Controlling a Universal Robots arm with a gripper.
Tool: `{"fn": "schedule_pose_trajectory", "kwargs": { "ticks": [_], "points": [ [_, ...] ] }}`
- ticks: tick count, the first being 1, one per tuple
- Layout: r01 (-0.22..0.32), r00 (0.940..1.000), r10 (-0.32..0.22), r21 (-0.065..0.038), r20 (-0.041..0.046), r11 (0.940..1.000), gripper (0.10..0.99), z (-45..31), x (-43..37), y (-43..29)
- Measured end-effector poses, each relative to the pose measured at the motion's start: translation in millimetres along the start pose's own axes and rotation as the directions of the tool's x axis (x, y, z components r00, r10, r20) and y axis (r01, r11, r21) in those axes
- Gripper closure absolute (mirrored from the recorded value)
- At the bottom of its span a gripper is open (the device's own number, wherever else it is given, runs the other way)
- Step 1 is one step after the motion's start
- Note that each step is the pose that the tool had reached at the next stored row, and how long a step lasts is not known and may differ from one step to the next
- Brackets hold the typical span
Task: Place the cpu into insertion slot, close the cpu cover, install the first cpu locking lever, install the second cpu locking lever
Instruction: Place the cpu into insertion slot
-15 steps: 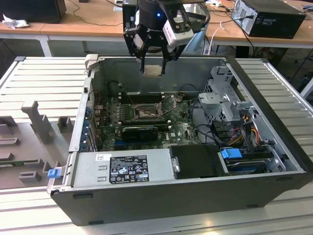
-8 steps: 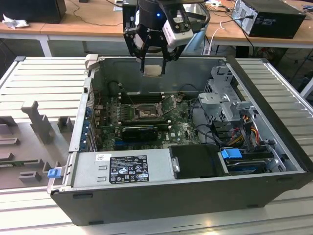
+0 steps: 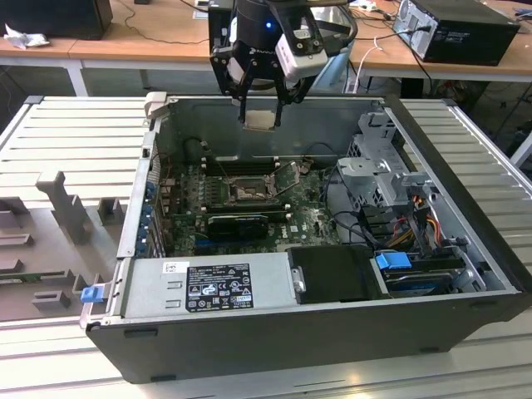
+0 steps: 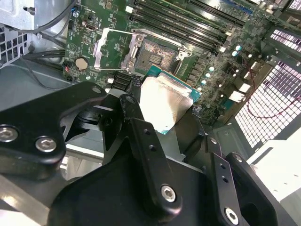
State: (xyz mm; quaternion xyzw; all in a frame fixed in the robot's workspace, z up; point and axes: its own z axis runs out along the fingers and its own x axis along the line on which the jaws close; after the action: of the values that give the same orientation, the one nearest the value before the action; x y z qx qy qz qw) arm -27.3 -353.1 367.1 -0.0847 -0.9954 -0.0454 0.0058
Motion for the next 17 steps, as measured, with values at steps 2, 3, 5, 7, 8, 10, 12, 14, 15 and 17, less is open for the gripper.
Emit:
{"fn": "schedule_pose_trajectory", "kwargs": {
  "ticks": [2, 3, 5, 7, 8, 10, 12, 14, 15, 17],
  "points": [
    [-0.003, 1.0000, 0.003, 0.000, 0.0001, 1.0000, 0.549, 1.4, 0.0, -0.1],
    [-0.003, 1.0000, 0.003, 0.000, 0.0001, 1.0000, 0.549, 2.6, -0.1, -0.2],
    [-0.010, 0.9999, 0.010, 0.001, 0.0009, 0.9999, 0.549, 2.8, -0.1, -0.3],
    [-0.035, 0.9994, 0.035, 0.002, 0.0034, 0.9994, 0.549, 3.0, -0.1, -0.3],
    [-0.045, 0.9990, 0.045, 0.001, 0.0043, 0.9990, 0.549, 3.0, -0.1, -0.3],
    [-0.057, 0.9984, 0.057, 0.001, 0.0053, 0.9984, 0.549, 3.1, -0.1, -0.3],
    [-0.074, 0.9973, 0.074, 0.001, 0.0068, 0.9973, 0.549, 3.2, -0.1, -0.3],
    [-0.090, 0.9959, 0.090, 0.000, 0.0083, 0.9959, 0.549, 3.3, -0.1, -0.3],
    [-0.102, 0.9947, 0.102, 0.000, 0.0093, 0.9948, 0.549, 3.3, -0.1, -0.3],
    [-0.115, 0.9933, 0.115, -0.001, 0.0105, 0.9933, 0.549, 3.4, -0.1, -0.3]
  ]
}}
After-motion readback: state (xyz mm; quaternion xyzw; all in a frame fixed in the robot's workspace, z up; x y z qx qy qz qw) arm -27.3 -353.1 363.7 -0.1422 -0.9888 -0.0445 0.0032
